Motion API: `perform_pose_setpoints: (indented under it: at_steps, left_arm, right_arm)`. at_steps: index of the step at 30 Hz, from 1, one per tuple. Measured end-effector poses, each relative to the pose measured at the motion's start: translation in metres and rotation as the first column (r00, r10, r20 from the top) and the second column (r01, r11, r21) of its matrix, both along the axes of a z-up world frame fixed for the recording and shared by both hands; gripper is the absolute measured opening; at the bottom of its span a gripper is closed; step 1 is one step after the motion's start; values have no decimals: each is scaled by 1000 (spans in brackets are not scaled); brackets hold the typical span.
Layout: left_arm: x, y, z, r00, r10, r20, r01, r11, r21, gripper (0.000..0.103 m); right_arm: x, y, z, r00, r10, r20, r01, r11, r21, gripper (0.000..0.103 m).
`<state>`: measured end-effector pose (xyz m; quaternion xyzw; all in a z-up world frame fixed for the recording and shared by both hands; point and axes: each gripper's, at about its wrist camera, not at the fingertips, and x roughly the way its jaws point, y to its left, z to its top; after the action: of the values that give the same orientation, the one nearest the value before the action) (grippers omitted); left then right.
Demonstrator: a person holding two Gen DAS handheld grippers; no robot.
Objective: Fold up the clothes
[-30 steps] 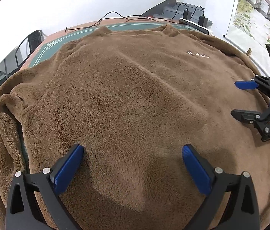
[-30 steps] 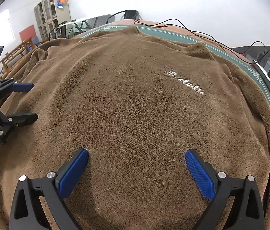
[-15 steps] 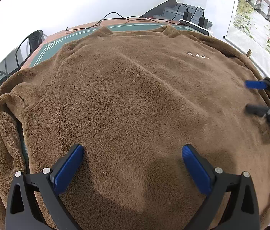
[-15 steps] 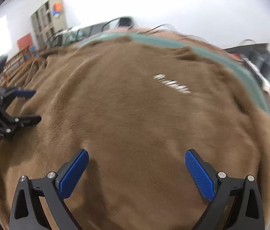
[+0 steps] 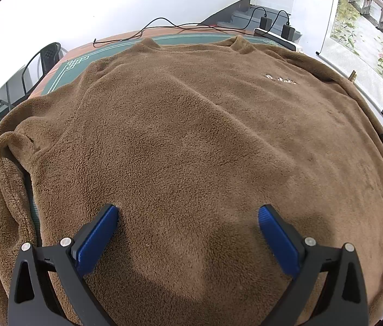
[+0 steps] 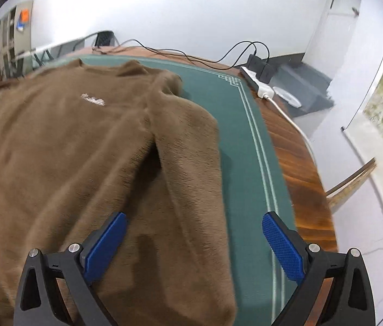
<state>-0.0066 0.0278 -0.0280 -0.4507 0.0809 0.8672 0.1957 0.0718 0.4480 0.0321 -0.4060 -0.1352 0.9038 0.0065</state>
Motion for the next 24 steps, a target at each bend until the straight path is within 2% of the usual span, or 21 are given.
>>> perform_pose_setpoints:
  at_steps: [1, 3, 5, 7, 8, 9, 11, 12, 14, 20, 24]
  left_arm:
    - [0, 0, 0, 1000, 0, 0, 0, 1000, 0, 102]
    - [0, 0, 0, 1000, 1, 0, -1, 1000, 0, 102]
    - [0, 1, 0, 1000, 1, 0, -1, 1000, 0, 102]
    - [0, 1, 0, 1000, 1, 0, -1, 1000, 0, 102]
    - [0, 0, 0, 1000, 1, 0, -1, 1000, 0, 102]
    - [0, 0, 0, 1000, 1, 0, -1, 1000, 0, 102]
    - [0, 0, 0, 1000, 1, 0, -1, 1000, 0, 102]
    - [0, 0, 0, 1000, 1, 0, -1, 1000, 0, 102]
    - [0, 1, 0, 1000, 1, 0, -1, 1000, 0, 102]
    - [0, 0, -1, 1000, 0, -1, 0, 1000, 0, 102]
    - [0, 0, -1, 1000, 0, -1, 0, 1000, 0, 102]
  right_arm:
    - [-4, 0, -3, 1000, 1, 0, -1, 1000, 10, 95]
    - [-12, 0, -7, 1000, 4, 2, -4, 1000, 15, 80]
    - [-19, 4, -13, 1000, 13, 23, -14, 1000, 28, 71]
    - [-28, 5, -18, 999, 24, 45, -25, 999, 28, 69]
    - [-31, 7, -17, 999, 25, 42, -26, 999, 20, 61]
    - [-34, 9, -16, 999, 27, 40, -28, 999, 18, 38]
    - [-38, 10, -14, 999, 32, 36, -33, 999, 39, 16]
    - [-38, 11, -12, 999, 32, 29, -34, 998, 59, 9]
    - [-41, 17, -5, 1000, 23, 12, -24, 995, 96, 9]
    - [-62, 55, 28, 995, -81, -65, 87, 990, 112, 7]
    - [-88, 70, 26, 990, -134, -41, 138, 980, 143, 8]
